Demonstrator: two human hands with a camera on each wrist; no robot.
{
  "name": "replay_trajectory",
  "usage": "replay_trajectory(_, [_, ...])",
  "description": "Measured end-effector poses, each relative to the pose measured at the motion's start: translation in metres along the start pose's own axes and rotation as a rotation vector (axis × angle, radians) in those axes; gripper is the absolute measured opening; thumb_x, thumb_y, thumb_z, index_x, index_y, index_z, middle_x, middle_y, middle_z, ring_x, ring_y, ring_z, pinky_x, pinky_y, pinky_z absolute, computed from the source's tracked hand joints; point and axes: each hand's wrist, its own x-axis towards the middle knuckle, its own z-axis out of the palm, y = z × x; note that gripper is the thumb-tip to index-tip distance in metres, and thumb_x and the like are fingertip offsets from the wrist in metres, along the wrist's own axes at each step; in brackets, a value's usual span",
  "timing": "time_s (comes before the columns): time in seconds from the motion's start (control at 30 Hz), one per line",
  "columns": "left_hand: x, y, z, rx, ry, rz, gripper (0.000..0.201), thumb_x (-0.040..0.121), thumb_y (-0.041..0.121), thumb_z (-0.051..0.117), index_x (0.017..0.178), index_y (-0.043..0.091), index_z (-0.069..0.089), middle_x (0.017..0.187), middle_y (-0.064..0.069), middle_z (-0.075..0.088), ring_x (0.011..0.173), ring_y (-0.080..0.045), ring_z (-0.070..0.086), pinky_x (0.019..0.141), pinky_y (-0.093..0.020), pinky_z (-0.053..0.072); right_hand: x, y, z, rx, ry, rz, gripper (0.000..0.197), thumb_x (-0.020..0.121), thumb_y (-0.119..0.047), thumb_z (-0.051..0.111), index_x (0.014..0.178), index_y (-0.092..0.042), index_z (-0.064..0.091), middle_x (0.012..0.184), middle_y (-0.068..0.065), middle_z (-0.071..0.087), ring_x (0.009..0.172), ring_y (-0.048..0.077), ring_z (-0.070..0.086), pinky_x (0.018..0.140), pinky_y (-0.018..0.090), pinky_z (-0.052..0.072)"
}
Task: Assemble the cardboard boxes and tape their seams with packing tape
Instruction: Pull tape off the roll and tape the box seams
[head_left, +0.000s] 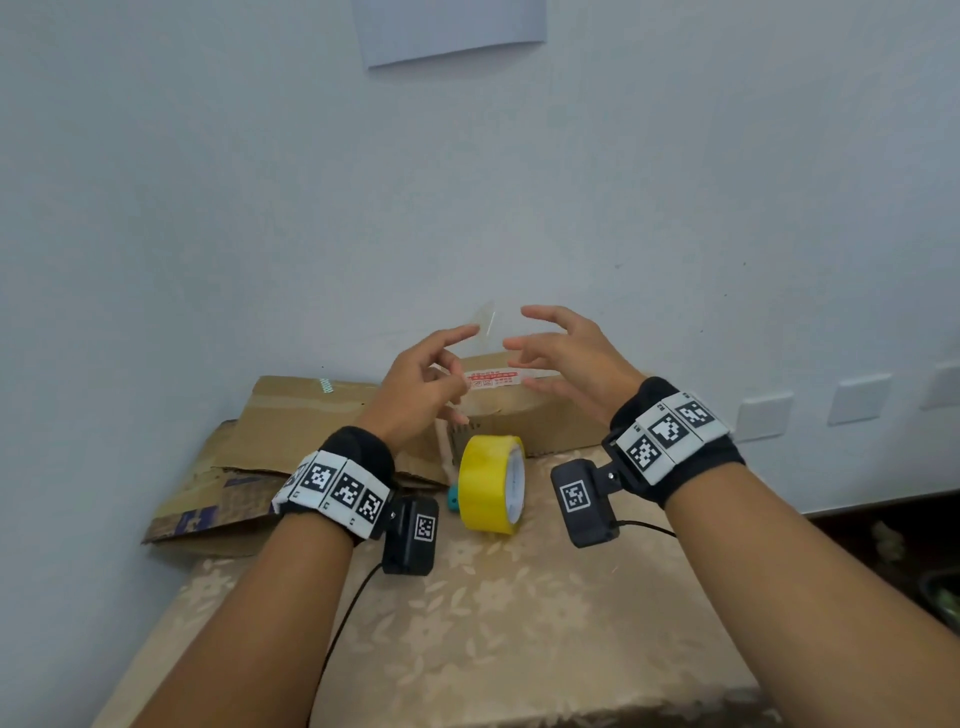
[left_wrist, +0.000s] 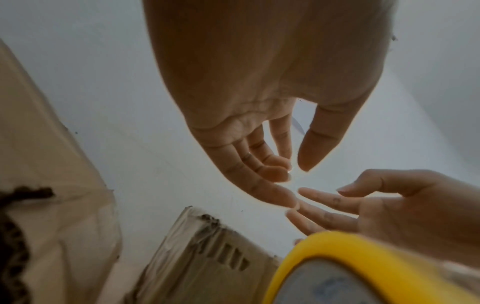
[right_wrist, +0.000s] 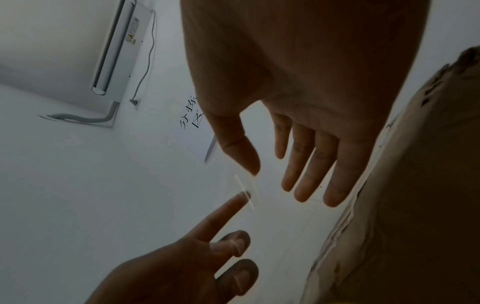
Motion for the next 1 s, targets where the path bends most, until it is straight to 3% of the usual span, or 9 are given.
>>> replay_trajectory(0.17, [0.002, 0.005, -0.003, -0.085, 0.000, -0.046, 0.034, 0.099, 0.001, 0.056, 0.123, 0.018, 0.072, 0.084, -0.006, 0.049, 0.074, -0.014, 0.052, 0.058, -0.028, 0.056, 0.001, 0.001, 0.003, 0.006, -0.046, -0.097, 0.062, 0.088, -0.015, 0.081, 0.142, -0.030, 0.054, 0.126, 0.001, 0.070, 0.122, 0.018, 0.064, 0.105, 0.048, 0.053])
replay_trajectory(0.3, [0.002, 0.009, -0.004, -0.092, 0.001, -0.052, 0.022, 0.102, 0.012, 0.057, 0.113, 0.012, 0.077, 0.073, 0.004, 0.059, 0.067, -0.008, 0.049, 0.054, -0.025, 0.052, -0.001, 0.000, 0.005, 0.001, -0.004, -0.148, 0.051, 0.086, -0.028, 0.083, 0.133, -0.027, 0.063, 0.114, 0.001, 0.075, 0.105, 0.015, 0.073, 0.097, 0.044, 0.059])
replay_trajectory(0.4, [0.002, 0.011, -0.003, -0.073, 0.015, -0.039, 0.021, 0.102, 0.020, 0.060, 0.110, 0.011, 0.078, 0.078, 0.004, 0.064, 0.065, -0.008, 0.049, 0.053, -0.023, 0.051, -0.002, 0.000, 0.005, 0.007, 0.021, -0.171, 0.036, 0.089, -0.020, 0.081, 0.124, -0.020, 0.070, 0.105, 0.008, 0.076, 0.094, 0.018, 0.076, 0.091, 0.041, 0.062])
replay_trajectory(0.5, [0.002, 0.012, -0.003, -0.068, 0.042, -0.025, 0.019, 0.102, 0.021, 0.061, 0.105, 0.014, 0.079, 0.074, 0.001, 0.060, 0.067, -0.010, 0.050, 0.053, -0.023, 0.050, -0.003, -0.002, 0.004, 0.027, 0.006, -0.142, 0.030, 0.091, -0.014, 0.078, 0.120, -0.018, 0.072, 0.107, 0.013, 0.074, 0.095, 0.023, 0.075, 0.085, 0.039, 0.064])
replay_trajectory(0.63, [0.002, 0.014, -0.001, -0.057, 0.078, -0.001, 0.019, 0.102, 0.021, 0.062, 0.103, 0.015, 0.080, 0.067, 0.005, 0.057, 0.068, -0.013, 0.050, 0.053, -0.024, 0.050, -0.003, -0.005, 0.009, 0.050, -0.027, -0.085, 0.034, 0.090, -0.021, 0.080, 0.123, -0.019, 0.070, 0.115, 0.011, 0.073, 0.097, 0.027, 0.076, 0.083, 0.045, 0.064])
replay_trajectory(0.77, [0.003, 0.014, -0.003, -0.066, 0.129, 0.009, 0.018, 0.100, 0.018, 0.064, 0.100, 0.012, 0.081, 0.072, -0.003, 0.056, 0.068, -0.014, 0.050, 0.052, -0.024, 0.048, -0.002, -0.004, 0.010, 0.030, -0.043, -0.074, 0.041, 0.090, -0.004, 0.075, 0.127, -0.020, 0.066, 0.115, 0.014, 0.071, 0.095, 0.027, 0.076, 0.082, 0.046, 0.065])
replay_trajectory(0.93, [0.005, 0.013, -0.005, -0.074, 0.191, -0.010, 0.015, 0.098, 0.020, 0.068, 0.099, 0.012, 0.081, 0.067, 0.008, 0.063, 0.065, -0.010, 0.051, 0.053, -0.023, 0.048, -0.001, -0.002, 0.008, 0.027, -0.004, -0.093, 0.042, 0.091, 0.007, 0.067, 0.127, -0.015, 0.066, 0.112, 0.017, 0.073, 0.089, 0.026, 0.074, 0.078, 0.042, 0.065])
replay_trajectory(1.0, [0.006, 0.013, -0.004, -0.082, 0.227, -0.013, 0.015, 0.095, 0.022, 0.071, 0.097, 0.012, 0.081, 0.075, 0.000, 0.067, 0.065, -0.009, 0.052, 0.053, -0.024, 0.049, 0.001, 0.000, 0.007, 0.041, 0.021, -0.096, 0.043, 0.089, 0.012, 0.066, 0.126, -0.012, 0.066, 0.108, 0.018, 0.074, 0.085, 0.025, 0.074, 0.077, 0.040, 0.065])
